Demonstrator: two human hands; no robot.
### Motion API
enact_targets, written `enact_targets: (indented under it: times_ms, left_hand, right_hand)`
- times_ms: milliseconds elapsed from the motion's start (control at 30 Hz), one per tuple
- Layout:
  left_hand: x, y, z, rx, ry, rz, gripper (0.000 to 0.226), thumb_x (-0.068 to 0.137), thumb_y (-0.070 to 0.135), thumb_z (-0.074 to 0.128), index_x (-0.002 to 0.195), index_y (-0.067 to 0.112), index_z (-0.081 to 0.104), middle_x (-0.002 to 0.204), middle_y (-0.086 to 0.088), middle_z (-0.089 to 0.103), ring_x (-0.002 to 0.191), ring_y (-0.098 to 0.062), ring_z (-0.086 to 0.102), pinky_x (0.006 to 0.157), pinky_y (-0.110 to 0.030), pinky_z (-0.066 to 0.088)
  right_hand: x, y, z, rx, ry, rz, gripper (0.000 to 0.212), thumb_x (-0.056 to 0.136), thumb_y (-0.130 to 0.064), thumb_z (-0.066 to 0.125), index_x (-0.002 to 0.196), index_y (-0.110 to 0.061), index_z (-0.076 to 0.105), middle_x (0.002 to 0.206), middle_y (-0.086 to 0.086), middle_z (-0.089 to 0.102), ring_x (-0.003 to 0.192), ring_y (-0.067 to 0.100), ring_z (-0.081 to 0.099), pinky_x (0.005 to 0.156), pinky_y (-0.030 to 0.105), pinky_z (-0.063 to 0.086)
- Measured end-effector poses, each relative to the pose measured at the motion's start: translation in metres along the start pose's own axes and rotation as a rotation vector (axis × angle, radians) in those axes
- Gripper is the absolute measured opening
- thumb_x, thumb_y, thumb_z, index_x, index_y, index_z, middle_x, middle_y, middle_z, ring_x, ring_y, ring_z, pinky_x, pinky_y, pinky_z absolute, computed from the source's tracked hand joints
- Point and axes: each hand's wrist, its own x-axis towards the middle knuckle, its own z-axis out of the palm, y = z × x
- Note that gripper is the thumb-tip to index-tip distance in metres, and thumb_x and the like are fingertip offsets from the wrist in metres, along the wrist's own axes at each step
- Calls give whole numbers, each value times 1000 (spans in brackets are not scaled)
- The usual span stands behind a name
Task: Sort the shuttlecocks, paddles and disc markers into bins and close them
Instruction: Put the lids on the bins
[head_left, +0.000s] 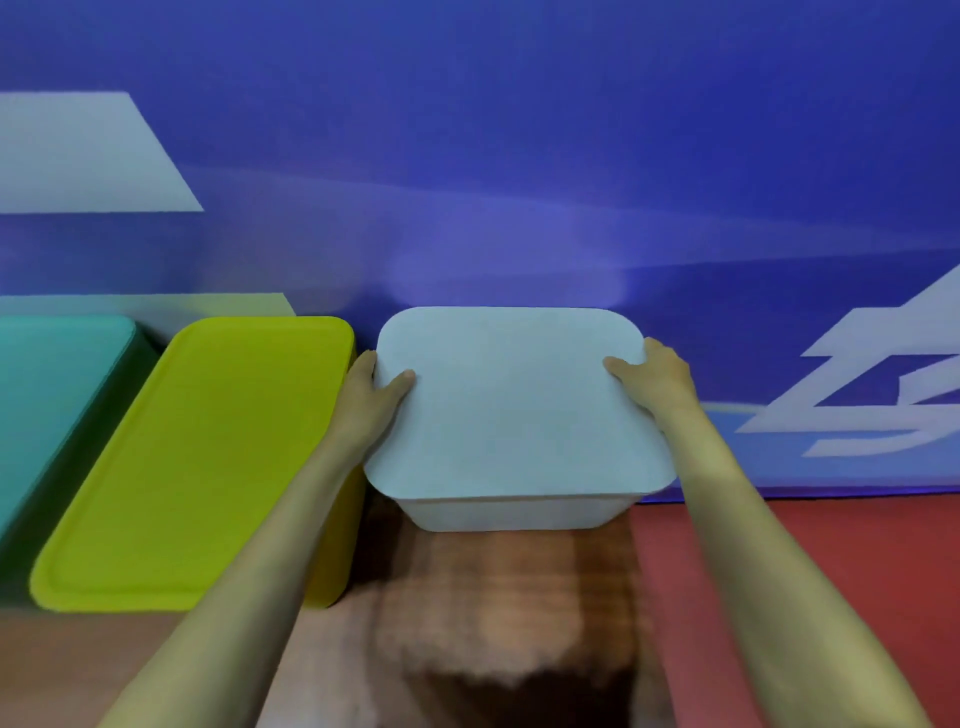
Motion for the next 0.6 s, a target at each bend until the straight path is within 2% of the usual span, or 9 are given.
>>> enact_targets:
  times_ms: [100,233,333,433,500,600]
  left_hand:
    - [4,-7,4,-2,-16,-54,33,89,25,61,120,15,55,117,3,62,102,-18,59,87,-37,48]
    - [4,-10,4,-38,-17,-90,35,86,26,64,119,17,57,116,1,64,102,-19,61,91,-44,50]
    - [2,-10,7,-18,-16,-80,36,88,25,62,122,15,55,118,1,62,104,-20,59,88,-38,48]
    - [2,-10,11,103,-20,-65,33,91,29,56,119,12,52,119,-3,60,105,-23,57,86,-35,45]
    - [2,-9,12,190,-30,-48,37,93,33,53,122,10,47,123,-6,57,110,-26,55,90,-38,45]
    - [0,-10,17,347,-30,-15,59,95,40,44,141,6,28,145,-10,38,129,-28,41,103,-40,38]
  right_hand:
    - [4,-2,-2,-12,7,-19,56,88,-36,60,130,-3,44,133,15,50,123,34,45,91,40,40]
    - [3,-1,-5,13,16,-37,58,88,-35,62,132,-3,44,134,14,49,123,34,44,91,40,39]
    - [1,5,-4,105,32,-41,53,87,-32,64,128,-2,48,129,14,53,117,33,49,86,39,40]
    - [0,9,-2,152,27,-62,48,87,-32,64,123,-4,51,124,12,57,111,31,52,80,35,38]
    - [0,12,-1,162,27,-70,52,88,-33,62,130,-5,47,130,12,54,117,31,49,85,36,38]
    - [-1,21,9,111,11,-53,69,91,-45,53,147,-16,24,146,8,39,132,31,36,101,44,34]
